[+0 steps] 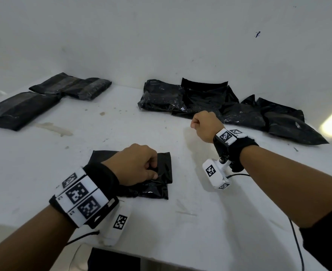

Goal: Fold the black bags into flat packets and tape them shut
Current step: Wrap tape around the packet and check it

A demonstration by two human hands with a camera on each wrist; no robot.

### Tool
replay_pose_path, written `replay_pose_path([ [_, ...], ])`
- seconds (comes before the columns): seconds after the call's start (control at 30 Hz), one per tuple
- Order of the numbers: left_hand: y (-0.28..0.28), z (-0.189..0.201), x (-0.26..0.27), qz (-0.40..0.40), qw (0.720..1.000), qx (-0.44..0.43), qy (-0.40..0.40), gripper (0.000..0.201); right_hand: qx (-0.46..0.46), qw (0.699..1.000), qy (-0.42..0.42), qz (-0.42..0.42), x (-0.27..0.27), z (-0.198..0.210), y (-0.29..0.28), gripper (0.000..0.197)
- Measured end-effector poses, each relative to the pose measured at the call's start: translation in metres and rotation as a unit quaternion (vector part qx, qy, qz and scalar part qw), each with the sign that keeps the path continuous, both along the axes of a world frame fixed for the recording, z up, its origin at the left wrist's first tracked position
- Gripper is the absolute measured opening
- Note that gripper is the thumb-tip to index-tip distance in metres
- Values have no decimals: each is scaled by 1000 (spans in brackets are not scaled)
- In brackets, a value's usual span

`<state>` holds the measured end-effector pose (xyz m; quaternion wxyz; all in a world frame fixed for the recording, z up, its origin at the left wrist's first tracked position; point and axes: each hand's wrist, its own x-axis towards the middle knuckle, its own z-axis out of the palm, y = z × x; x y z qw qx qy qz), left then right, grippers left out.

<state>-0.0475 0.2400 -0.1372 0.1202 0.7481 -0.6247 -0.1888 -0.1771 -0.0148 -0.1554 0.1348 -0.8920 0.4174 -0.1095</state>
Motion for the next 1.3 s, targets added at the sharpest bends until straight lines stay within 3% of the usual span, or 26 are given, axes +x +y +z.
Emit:
replay_pose_path([
  [0.07,6,1,-3,-2,1000,-1,1,19,17,1000,5,-17,-5,-2,1,7],
  [0.13,11,3,-4,-1,1000,-3,4,20,29,999,29,-30,-6,-7,0,36],
  [0.2,14,3,-5,3,1000,-8,4,21,27,998,46,-30,-5,-9,3,50],
  [0.27,15,3,-6,5,1000,-13,0,22,20,998,51,-24,-2,-8,6,42],
  [0.37,16,1,-6,7,1000,-17,-1,22,26,999,19,-35,1,-5,11,11],
  [0.43,16,0,-6,6,1000,-18,1,21,27,999,-5,-43,1,-6,11,22],
  [0.63,17,0,-5,5,1000,-22,4,23,1,1000,5,-19,-3,4,15,24],
  [0.87,18,1,-7,11,1000,-26,-1,21,44,995,-80,48,-30,30,32,29],
  [1.03,21,4,-11,15,999,-27,-10,21,77,975,-185,98,-48,63,67,18],
  [1.17,22,4,-15,24,999,-29,-21,21,64,978,-154,129,-56,80,99,12],
  [1.3,25,0,-18,30,998,-44,-33,20,89,969,-182,138,-64,78,123,16],
])
